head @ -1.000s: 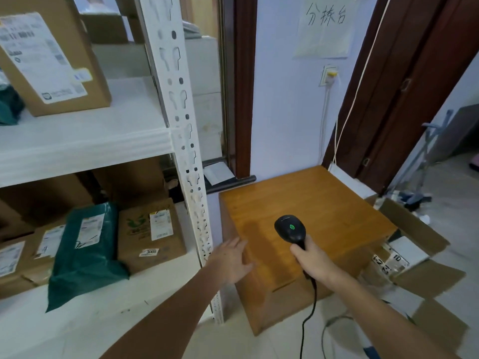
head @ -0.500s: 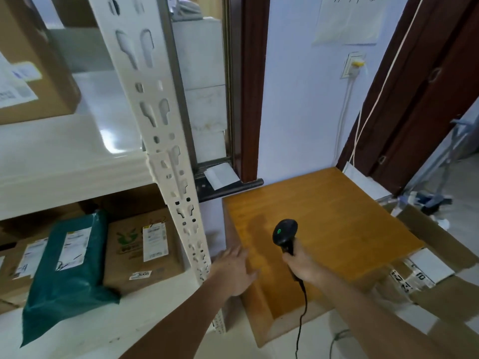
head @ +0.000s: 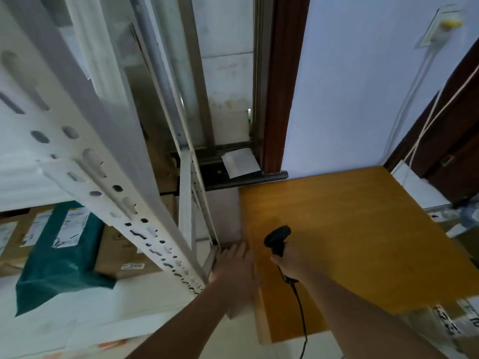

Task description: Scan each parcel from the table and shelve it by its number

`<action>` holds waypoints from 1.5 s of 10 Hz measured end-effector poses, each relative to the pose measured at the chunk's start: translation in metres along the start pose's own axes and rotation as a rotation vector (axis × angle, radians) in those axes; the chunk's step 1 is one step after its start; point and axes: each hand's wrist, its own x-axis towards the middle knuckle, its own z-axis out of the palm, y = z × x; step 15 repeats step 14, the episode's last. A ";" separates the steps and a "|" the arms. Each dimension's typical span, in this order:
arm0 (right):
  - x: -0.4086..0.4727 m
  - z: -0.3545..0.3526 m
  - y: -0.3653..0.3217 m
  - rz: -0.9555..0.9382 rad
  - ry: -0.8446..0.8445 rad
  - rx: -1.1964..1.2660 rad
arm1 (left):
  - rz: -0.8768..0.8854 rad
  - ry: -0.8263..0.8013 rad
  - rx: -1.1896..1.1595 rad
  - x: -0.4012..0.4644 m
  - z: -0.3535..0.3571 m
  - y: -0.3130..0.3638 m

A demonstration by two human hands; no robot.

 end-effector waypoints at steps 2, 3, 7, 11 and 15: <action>0.036 0.016 0.002 0.076 -0.036 0.024 | -0.063 -0.004 -0.114 0.012 0.000 0.002; 0.048 0.031 0.006 0.149 0.019 0.068 | -0.056 0.030 -0.067 0.020 0.023 -0.008; 0.063 0.063 0.015 0.160 0.170 -0.119 | -0.079 0.127 -0.190 0.014 0.026 -0.019; 0.055 0.059 0.024 0.184 0.201 -0.114 | -0.089 0.025 -0.146 0.002 0.015 -0.015; 0.023 0.033 0.031 0.176 0.251 -0.023 | -0.104 -0.036 -0.174 -0.027 -0.013 0.003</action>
